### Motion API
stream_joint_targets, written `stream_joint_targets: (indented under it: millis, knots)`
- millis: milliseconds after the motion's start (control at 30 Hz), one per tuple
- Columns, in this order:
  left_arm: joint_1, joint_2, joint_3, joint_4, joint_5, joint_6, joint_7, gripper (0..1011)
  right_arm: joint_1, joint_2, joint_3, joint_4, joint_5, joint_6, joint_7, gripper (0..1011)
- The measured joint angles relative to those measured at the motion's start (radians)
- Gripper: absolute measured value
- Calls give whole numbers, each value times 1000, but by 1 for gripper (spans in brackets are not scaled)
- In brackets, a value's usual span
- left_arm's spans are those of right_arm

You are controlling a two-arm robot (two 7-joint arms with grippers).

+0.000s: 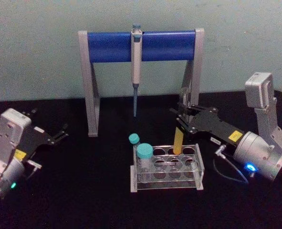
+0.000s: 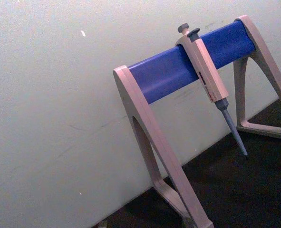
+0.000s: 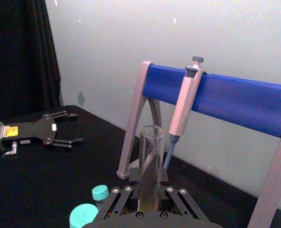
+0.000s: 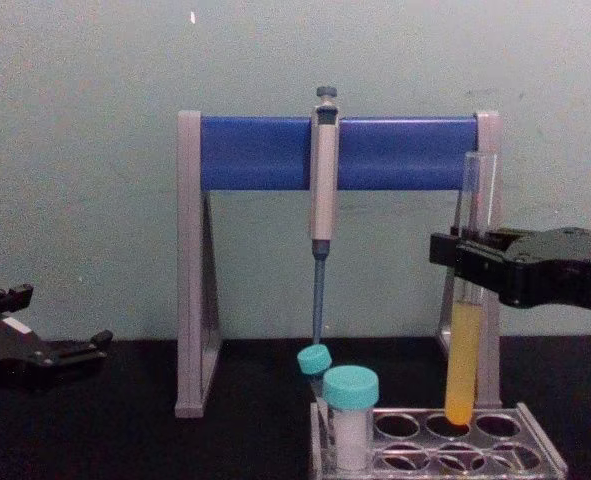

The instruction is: Pick up the test tube from the test tube rack, shake it, then place it back into the test tube rack.

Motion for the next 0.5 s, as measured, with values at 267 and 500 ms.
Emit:
stream_joint_targets:
  millis: [267,500]
  knots:
    - [0,0,0,0,0,0,0,1010,3,-6,-6,13,-1,-2,-1,233]
    - [0,0,0,0,0,0,0,1010,6,-14,-12,29,-12,-14,-3,233]
